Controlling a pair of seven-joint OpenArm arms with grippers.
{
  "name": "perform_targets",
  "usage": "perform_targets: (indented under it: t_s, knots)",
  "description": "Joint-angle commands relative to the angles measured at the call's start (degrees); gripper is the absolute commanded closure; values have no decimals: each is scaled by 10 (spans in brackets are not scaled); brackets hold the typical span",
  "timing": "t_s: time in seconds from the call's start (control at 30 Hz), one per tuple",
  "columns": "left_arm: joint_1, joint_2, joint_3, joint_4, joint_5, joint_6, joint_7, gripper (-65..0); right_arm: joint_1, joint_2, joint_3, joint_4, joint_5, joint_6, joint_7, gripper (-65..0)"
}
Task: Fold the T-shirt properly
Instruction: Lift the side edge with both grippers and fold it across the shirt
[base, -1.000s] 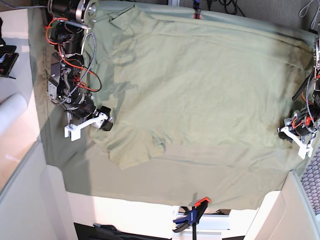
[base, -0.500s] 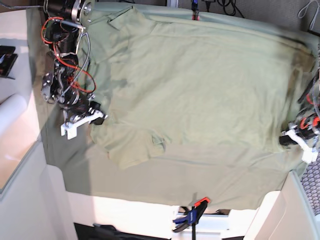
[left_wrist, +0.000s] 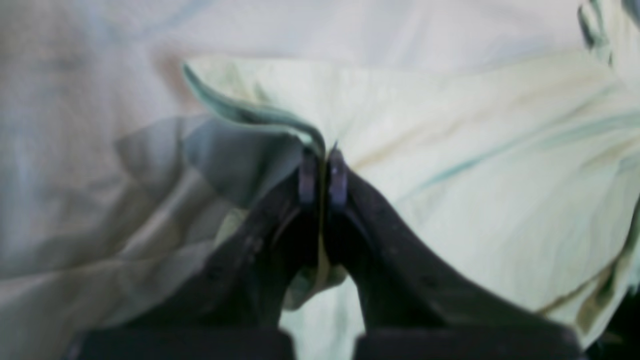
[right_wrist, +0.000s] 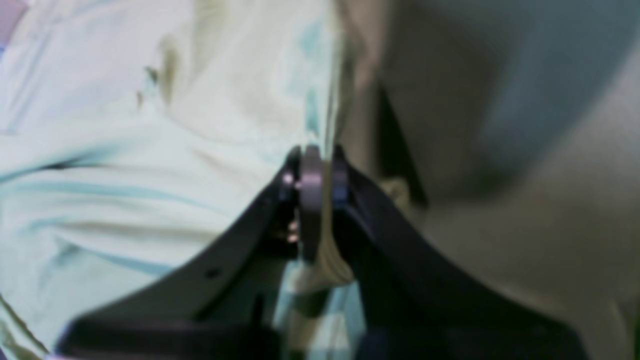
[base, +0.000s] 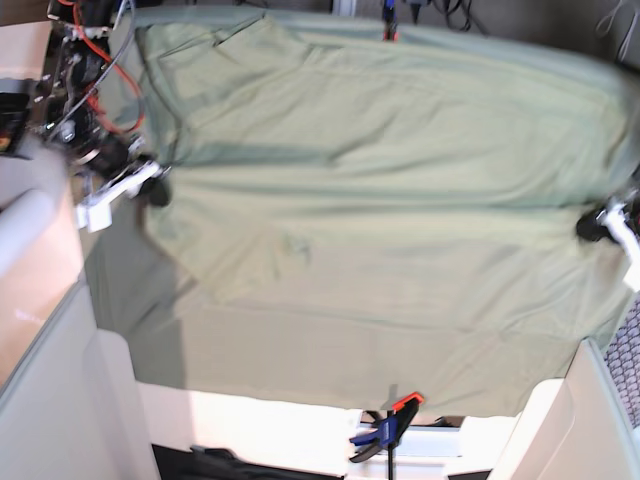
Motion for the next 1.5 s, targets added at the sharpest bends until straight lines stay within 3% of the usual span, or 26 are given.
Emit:
perform_targets:
  t_s: [0.0,0.13,0.3,0.33,0.43,0.5,0.8,0.93,1.17,1.47]
  knots:
    - [-3,-25,-5,23,-11,-6,-8,0,-1,15,4,18,9,4,11,0]
    - [20,-45,-5,53,-7,-6,-7,0,-33,27,8,47,8,3,10,0]
    - [31,-46,-5,54,-7,-6,-1,0,-50,28,9,47,-34,3,11,0]
    - [32,-46,-5,54,-7,-6,-1,0,-52,28,9,47,-37,3,12,-29]
    - [34,-46,-5,55,-7,-6,-2,0,-55,28,9,47,-37,3,21,-339]
    - [34,-46,-5,57,-7,-6,-2,0,-55,28,14,51,-37,3,40,-408]
    - [38,-47,-5,57,-7,-6,-1,0,0,-17,83,86,-38,3,57,-407]
    - [38,-47,-5,57,-7,-6,-1,0,64,-43,66,38,-72,3,86,-407]
    - [39,-46,-5,57,-7,-6,-1,0,169,-81,3,-150,-175,3,163,-407]
    - [38,-46,-5,57,-11,-6,-2,0,163,-98,-30,-220,-191,3,175,-407]
